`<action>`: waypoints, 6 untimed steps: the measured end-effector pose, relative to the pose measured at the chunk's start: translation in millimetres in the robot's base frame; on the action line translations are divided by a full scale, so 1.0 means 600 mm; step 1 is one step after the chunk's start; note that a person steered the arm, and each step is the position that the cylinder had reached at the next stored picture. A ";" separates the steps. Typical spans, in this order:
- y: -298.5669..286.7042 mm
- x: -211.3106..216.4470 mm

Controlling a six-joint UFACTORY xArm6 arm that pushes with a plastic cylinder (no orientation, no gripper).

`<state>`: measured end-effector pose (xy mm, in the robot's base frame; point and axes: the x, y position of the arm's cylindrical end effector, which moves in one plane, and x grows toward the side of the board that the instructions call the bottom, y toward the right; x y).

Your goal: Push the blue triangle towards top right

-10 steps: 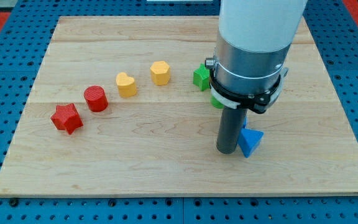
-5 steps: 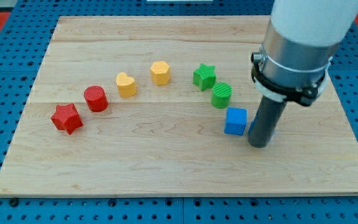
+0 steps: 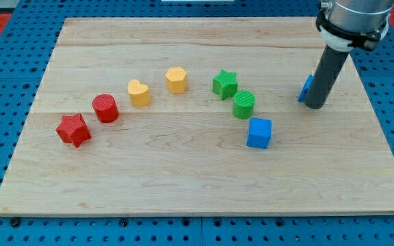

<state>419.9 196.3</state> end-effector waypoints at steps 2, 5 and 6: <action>0.001 -0.087; 0.001 -0.231; 0.001 -0.276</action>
